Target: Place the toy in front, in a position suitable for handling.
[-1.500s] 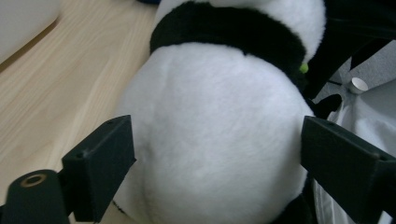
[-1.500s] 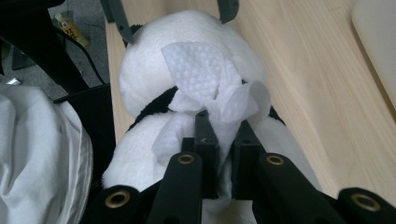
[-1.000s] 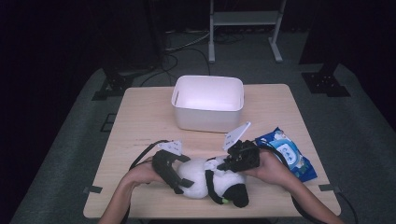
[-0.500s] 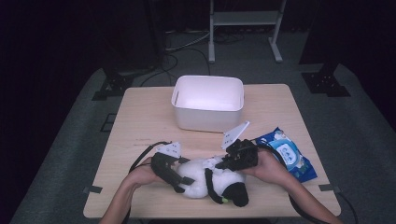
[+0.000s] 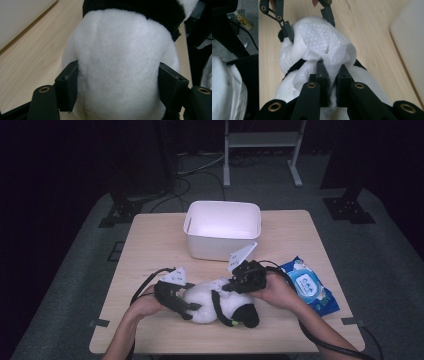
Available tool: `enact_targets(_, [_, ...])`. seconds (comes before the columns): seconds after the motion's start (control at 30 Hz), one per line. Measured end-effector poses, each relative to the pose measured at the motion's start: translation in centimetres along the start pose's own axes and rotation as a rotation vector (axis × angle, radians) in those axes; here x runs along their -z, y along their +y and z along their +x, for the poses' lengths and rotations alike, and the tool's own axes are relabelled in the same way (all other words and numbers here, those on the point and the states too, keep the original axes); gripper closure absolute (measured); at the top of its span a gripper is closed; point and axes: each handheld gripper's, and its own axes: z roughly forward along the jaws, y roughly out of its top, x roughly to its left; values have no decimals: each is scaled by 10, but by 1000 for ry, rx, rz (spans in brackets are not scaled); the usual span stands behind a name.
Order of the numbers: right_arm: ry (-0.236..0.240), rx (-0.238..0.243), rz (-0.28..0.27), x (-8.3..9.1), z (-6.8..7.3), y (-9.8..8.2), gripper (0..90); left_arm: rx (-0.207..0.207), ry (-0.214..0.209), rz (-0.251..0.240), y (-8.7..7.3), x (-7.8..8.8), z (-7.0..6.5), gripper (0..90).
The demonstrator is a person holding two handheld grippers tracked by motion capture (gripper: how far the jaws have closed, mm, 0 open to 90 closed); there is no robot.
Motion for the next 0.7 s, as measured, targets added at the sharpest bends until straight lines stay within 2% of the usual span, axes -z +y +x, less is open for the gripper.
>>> enact_targets(0.13, [3,2,-1,-6,-5,8,830,-3,50,8,-3,7,4,282])
enact_targets(0.2, [6,-5,-3,-9,-7,10,831,-10,52,15,-3,9,4,281])
enact_targets(0.33, [66,-34,0,-7,-9,12,830,-40,47,14,-1,9,0,273])
enact_targets(0.47, [30,-45,-35,2,-17,17,830,-72,44,16,3,6,-4,261])
enact_targets(0.57, [18,-50,0,-4,-18,17,829,-75,44,16,5,4,-7,250])
enact_targets(0.63, [29,-42,41,-14,-16,13,829,-74,32,18,5,4,-7,228])
enact_targets(0.7, [58,-57,43,-18,-15,7,829,-70,16,17,5,4,-8,195])
